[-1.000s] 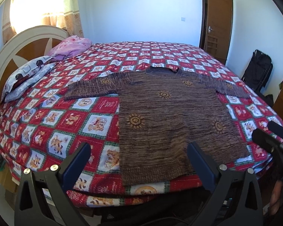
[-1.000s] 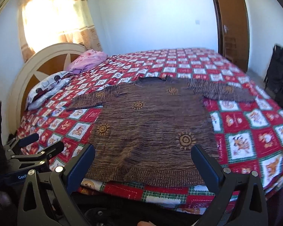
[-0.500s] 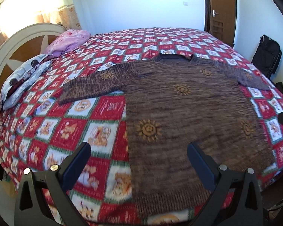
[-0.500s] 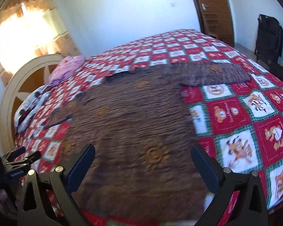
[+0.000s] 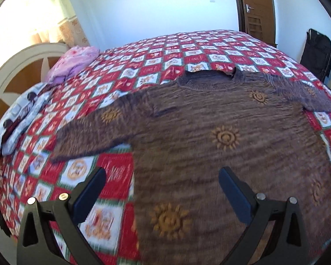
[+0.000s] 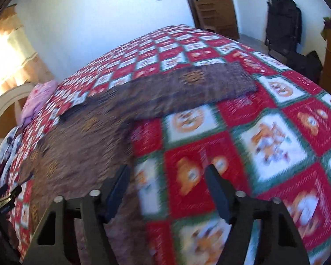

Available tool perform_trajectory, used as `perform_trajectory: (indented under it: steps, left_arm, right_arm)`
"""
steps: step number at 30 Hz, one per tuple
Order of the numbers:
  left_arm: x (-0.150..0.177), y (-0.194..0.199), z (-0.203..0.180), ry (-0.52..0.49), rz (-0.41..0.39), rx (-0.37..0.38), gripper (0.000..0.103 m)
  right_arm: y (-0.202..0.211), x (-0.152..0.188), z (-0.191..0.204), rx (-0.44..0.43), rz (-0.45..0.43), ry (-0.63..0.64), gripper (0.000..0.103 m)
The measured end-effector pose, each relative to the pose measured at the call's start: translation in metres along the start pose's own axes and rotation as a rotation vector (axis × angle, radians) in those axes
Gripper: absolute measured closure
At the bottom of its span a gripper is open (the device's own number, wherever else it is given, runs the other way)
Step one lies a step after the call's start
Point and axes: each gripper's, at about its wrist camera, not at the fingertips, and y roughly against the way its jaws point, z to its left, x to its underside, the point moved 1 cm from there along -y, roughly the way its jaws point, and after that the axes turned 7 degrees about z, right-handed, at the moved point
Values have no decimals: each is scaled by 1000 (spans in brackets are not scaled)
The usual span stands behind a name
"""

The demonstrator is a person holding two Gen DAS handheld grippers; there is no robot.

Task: Fold small clothes
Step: 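Move the right tool to the sweater sleeve and close on its cuff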

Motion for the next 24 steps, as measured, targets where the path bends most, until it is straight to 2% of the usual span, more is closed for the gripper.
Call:
perform_trajectory:
  steps: [6,12,17,24]
  left_arm:
    - [-30,-34,-14,-34,11,-32,0]
    - [-52,-72,-22,-12,43,-64,0]
    - [-66,-98,-27,7,80,-71,0]
    - [-84,-114,-28,41,85,-56,0]
  right_arm:
    - [-12,-53,-43,71,-31,-63,47]
    - [-31,-96,-75,123,-39,-107,48]
    - [-51,-118,-92,144,-13,-130,49]
    - [-66,-143,-108,146,6,-146,49]
